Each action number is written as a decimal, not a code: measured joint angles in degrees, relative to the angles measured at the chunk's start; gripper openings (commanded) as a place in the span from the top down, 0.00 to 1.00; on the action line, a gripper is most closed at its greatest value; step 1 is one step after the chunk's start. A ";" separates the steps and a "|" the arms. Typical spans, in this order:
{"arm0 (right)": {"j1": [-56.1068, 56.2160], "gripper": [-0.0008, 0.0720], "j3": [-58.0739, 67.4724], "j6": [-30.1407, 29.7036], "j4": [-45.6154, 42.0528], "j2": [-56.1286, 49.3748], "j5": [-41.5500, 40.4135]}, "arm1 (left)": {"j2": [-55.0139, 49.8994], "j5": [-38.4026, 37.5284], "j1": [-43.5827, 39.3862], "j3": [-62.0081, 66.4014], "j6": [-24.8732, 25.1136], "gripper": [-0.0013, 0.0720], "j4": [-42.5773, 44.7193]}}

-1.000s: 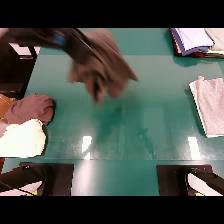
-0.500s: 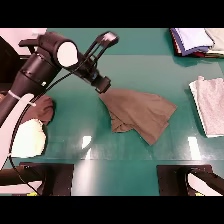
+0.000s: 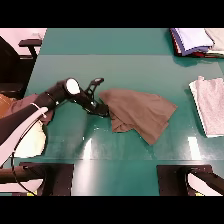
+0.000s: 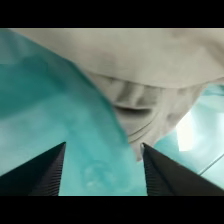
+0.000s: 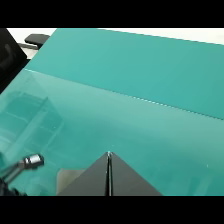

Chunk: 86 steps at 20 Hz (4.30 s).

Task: Fold the shirts.

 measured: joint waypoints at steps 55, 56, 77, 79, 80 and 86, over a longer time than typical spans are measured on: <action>-9.11 0.97 -17.59 -4.02 -2.86 6.14 -3.63 | 28.98 6.29 12.98 30.56 -3.43 0.94 33.09; -10.05 0.97 -14.97 -4.07 -2.91 7.78 -3.43 | 30.93 6.34 12.98 32.79 -3.45 0.94 33.20; -7.65 0.97 -2.23 -0.46 -10.71 -21.73 5.46 | 11.13 -9.35 12.98 25.38 -0.39 0.94 31.10; -5.97 0.97 -2.97 -0.13 -11.80 -27.23 5.01 | 4.87 -5.38 12.98 22.58 -0.20 0.39 32.92; -5.27 0.89 -3.21 0.11 -11.98 -29.55 4.59 | 2.10 -3.91 13.00 21.79 -0.20 0.21 34.18; -5.18 0.53 -2.91 0.92 -10.38 -34.75 4.94 | -3.96 -3.15 16.46 23.45 -0.46 0.24 38.18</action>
